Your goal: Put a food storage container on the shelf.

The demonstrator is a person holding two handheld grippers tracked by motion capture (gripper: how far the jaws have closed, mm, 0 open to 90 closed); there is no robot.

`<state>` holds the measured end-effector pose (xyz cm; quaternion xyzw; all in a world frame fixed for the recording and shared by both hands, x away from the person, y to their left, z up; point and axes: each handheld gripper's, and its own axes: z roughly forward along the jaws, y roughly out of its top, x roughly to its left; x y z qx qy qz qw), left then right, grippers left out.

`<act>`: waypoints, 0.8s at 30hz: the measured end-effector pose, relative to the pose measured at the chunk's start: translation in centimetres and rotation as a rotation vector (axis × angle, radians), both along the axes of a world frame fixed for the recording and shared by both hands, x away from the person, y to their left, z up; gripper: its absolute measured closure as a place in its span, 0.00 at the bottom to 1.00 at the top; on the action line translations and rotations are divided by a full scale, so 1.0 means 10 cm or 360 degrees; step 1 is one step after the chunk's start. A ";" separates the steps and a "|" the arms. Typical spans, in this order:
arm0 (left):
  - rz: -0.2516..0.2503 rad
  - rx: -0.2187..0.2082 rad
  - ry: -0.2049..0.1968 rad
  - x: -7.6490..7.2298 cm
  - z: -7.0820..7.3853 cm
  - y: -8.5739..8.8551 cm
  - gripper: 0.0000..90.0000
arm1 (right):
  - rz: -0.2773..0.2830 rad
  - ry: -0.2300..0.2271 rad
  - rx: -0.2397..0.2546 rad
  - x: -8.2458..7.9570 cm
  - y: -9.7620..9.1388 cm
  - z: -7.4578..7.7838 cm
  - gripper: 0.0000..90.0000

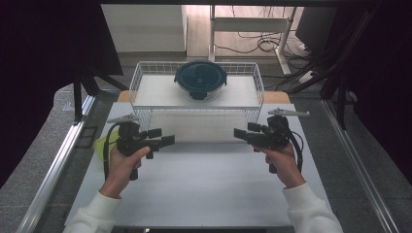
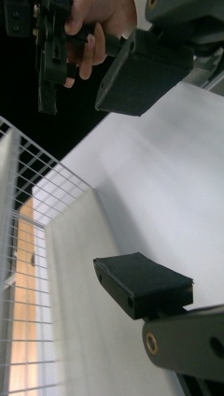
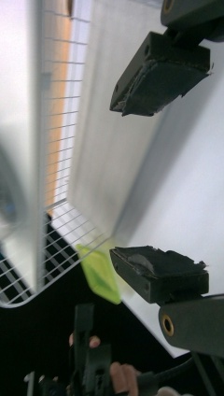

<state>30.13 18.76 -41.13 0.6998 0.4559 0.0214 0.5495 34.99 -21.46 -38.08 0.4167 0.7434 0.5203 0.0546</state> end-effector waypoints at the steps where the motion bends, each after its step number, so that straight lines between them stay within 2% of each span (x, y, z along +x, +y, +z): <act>1: 0.0008 0.0021 0.0008 -0.02 -0.05 0.01 0.23 | 0.0002 -0.0006 -0.0017 -0.03 -0.01 -0.07 0.27; 6: 0.0014 0.0033 0.0074 -0.11 -0.31 0.05 0.24 | 0.0047 -0.0007 -0.0131 -0.18 -0.02 -0.42 0.26; 8: 0.0015 0.0060 0.0087 -0.14 -0.39 0.05 0.24 | 0.0052 0.0009 -0.0165 -0.23 -0.02 -0.54 0.26; 13: -0.0014 0.0136 0.0104 -0.22 -0.54 0.04 0.24 | 0.0055 -0.0008 -0.0250 -0.32 0.00 -0.79 0.26; 16: -0.0014 0.0176 0.0110 -0.28 -0.63 0.03 0.24 | 0.0061 -0.0002 -0.0280 -0.35 0.00 -0.89 0.26; 20: -0.0034 0.0222 0.0150 -0.33 -0.78 0.01 0.25 | 0.0064 0.0018 -0.0293 -0.38 -0.01 -0.98 0.26; 24: -0.0050 0.0254 0.0181 -0.32 -0.86 -0.02 0.25 | 0.0044 0.0042 -0.0262 -0.38 -0.05 -1.02 0.26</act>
